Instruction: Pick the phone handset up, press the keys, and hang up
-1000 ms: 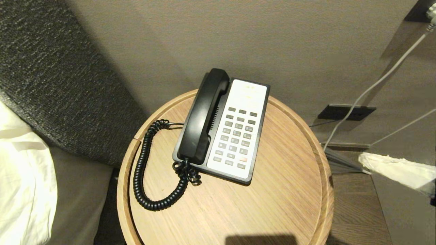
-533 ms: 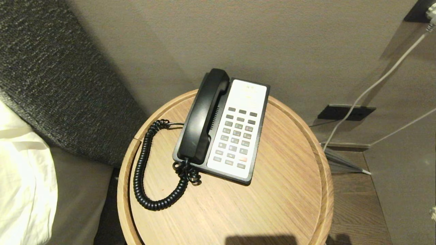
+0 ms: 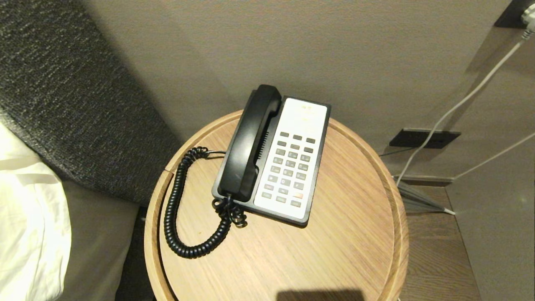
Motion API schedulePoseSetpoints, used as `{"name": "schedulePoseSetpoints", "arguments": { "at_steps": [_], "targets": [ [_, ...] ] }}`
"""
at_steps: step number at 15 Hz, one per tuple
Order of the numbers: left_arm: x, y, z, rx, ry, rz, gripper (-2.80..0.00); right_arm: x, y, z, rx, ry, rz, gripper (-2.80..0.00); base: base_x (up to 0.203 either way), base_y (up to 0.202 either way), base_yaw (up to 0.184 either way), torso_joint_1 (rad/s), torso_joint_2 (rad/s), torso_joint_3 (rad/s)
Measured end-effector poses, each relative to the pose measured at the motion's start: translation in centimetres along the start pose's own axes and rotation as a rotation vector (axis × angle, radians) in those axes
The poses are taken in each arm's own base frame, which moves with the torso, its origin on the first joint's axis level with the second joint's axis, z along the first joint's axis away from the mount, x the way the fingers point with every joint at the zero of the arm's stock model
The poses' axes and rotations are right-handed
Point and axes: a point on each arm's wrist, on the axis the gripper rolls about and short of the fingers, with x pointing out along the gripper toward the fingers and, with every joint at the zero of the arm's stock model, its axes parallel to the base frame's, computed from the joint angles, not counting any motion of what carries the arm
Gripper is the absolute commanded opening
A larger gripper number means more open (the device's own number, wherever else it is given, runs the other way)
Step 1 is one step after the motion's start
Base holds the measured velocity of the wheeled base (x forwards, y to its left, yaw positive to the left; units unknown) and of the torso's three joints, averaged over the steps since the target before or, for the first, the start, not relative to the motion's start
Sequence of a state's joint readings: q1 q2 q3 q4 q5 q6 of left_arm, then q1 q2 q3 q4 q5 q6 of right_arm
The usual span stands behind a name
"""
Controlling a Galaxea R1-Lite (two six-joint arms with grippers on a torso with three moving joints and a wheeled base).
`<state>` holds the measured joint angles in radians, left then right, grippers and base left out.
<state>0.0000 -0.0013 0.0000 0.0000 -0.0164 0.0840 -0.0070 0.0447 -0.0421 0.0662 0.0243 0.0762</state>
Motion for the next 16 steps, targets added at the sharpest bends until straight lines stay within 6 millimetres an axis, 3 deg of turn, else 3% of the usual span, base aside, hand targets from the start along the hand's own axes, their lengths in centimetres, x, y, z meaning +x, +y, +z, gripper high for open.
{"name": "schedulePoseSetpoints", "arguments": {
  "at_steps": [3,6,9,16],
  "targets": [
    [0.0,0.0,0.0,-0.001,-0.004,0.001,-2.8,-0.2,-0.1,-0.3,-0.011,-0.002,-0.043,-2.8,0.0,0.0,0.0,0.0,0.0,0.0],
    [0.0,0.1,1.0,-0.006,-0.094,0.005,-2.8,-0.3,-0.1,-0.5,-0.128,-0.01,-0.011,-2.8,0.0,0.0,0.0,0.0,0.0,0.0],
    [0.0,0.1,1.0,-0.01,-0.098,0.006,-2.8,-0.3,-0.1,-0.5,-0.053,-0.028,-0.017,-2.8,0.0,0.0,0.0,0.0,0.0,0.0],
    [-0.1,0.1,1.0,-0.009,-0.099,0.006,-2.8,-0.2,-0.1,-0.6,-0.076,-0.03,-0.015,-2.8,0.0,0.0,0.0,0.0,0.0,0.0]
  ]
}}
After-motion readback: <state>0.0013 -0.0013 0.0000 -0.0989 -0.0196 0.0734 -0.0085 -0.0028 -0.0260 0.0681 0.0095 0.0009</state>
